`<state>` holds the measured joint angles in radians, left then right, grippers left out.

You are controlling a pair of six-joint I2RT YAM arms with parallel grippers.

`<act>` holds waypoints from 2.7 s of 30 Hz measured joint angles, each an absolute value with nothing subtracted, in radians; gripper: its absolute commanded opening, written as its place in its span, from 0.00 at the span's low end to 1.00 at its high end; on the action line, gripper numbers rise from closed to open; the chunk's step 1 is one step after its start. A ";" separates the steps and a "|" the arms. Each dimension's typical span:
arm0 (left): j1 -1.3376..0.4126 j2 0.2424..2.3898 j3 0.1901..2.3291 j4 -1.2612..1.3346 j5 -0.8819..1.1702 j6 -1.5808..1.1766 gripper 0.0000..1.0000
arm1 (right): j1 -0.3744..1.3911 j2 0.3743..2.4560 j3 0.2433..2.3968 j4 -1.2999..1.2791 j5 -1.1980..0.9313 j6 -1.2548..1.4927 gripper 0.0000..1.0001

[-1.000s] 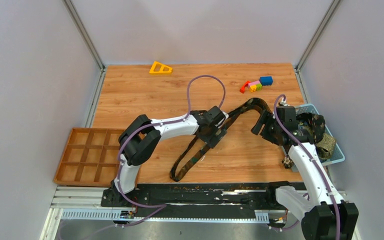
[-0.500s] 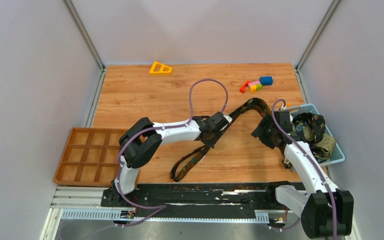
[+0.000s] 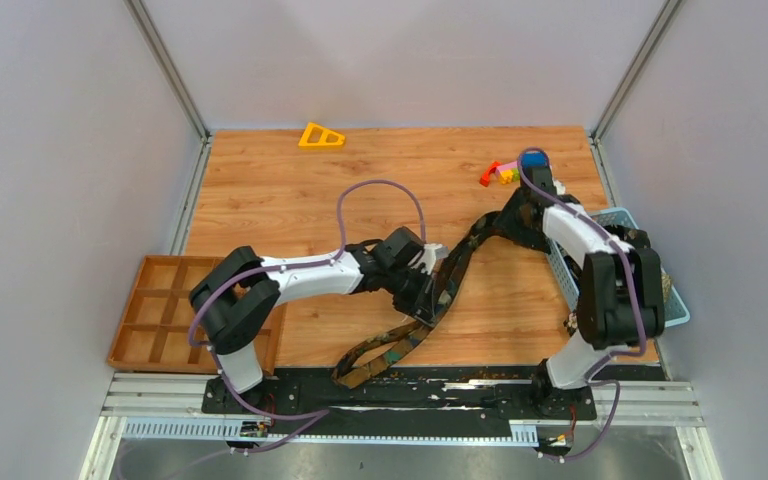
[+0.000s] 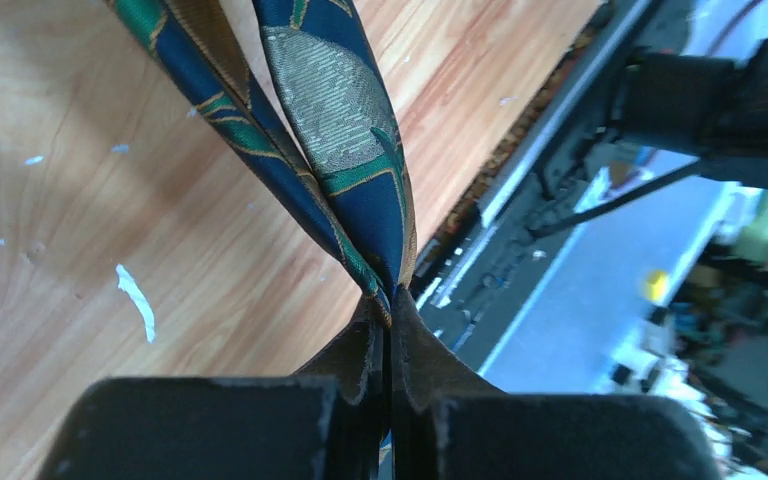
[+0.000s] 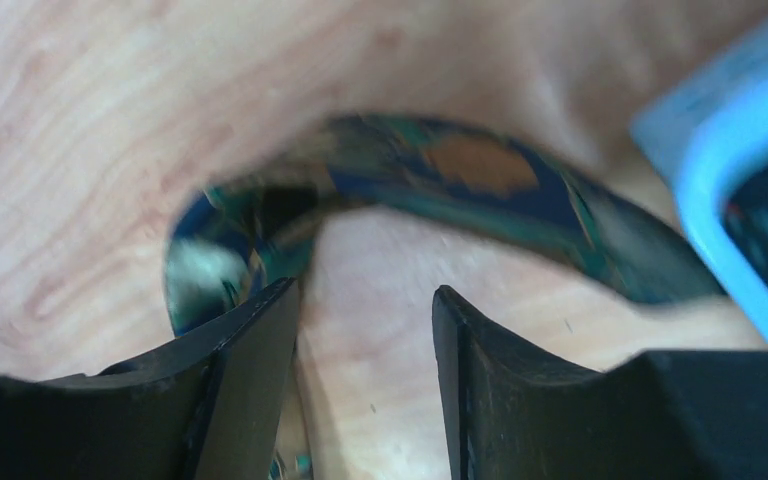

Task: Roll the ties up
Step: Flatten out the tie at the center of the board.

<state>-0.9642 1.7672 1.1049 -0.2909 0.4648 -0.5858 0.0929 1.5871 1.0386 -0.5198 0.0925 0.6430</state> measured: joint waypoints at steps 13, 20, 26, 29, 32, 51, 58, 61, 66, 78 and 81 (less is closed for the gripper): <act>-0.685 1.737 0.905 -0.021 0.794 -0.814 0.00 | 0.115 2.107 1.588 -0.657 0.080 0.556 0.53; -0.632 1.807 0.882 0.034 0.856 -0.842 0.15 | 0.132 2.267 1.881 -0.780 0.085 0.488 0.57; -0.625 1.841 0.971 -0.161 0.759 -0.709 0.59 | 0.149 2.230 1.887 -0.839 0.091 0.429 0.57; -0.625 1.840 1.017 -0.250 0.669 -0.645 0.93 | 0.163 2.103 1.769 -0.828 0.108 0.405 0.54; -0.626 1.809 1.063 -0.344 0.580 -0.609 0.95 | 0.178 1.923 1.583 -0.781 0.108 0.394 0.49; -0.902 1.426 0.894 -0.544 0.041 -0.475 0.84 | 0.157 2.061 1.588 -0.677 0.102 0.362 0.48; -0.963 1.411 0.826 -0.542 -0.028 -0.476 0.84 | 0.143 2.135 1.702 -0.698 0.145 0.361 0.44; -0.978 1.408 0.815 -0.544 -0.035 -0.482 0.83 | 0.144 2.162 1.703 -0.703 0.146 0.360 0.42; -1.017 1.384 0.812 -0.547 -0.031 -0.493 0.72 | 0.144 2.185 1.713 -0.714 0.146 0.356 0.41; -1.141 1.364 0.836 -0.625 -0.044 -0.533 0.76 | 0.176 2.121 1.726 -0.695 0.091 0.354 0.38; -1.171 1.361 0.866 -0.660 -0.065 -0.548 0.76 | 0.190 2.137 1.752 -0.685 0.049 0.349 0.36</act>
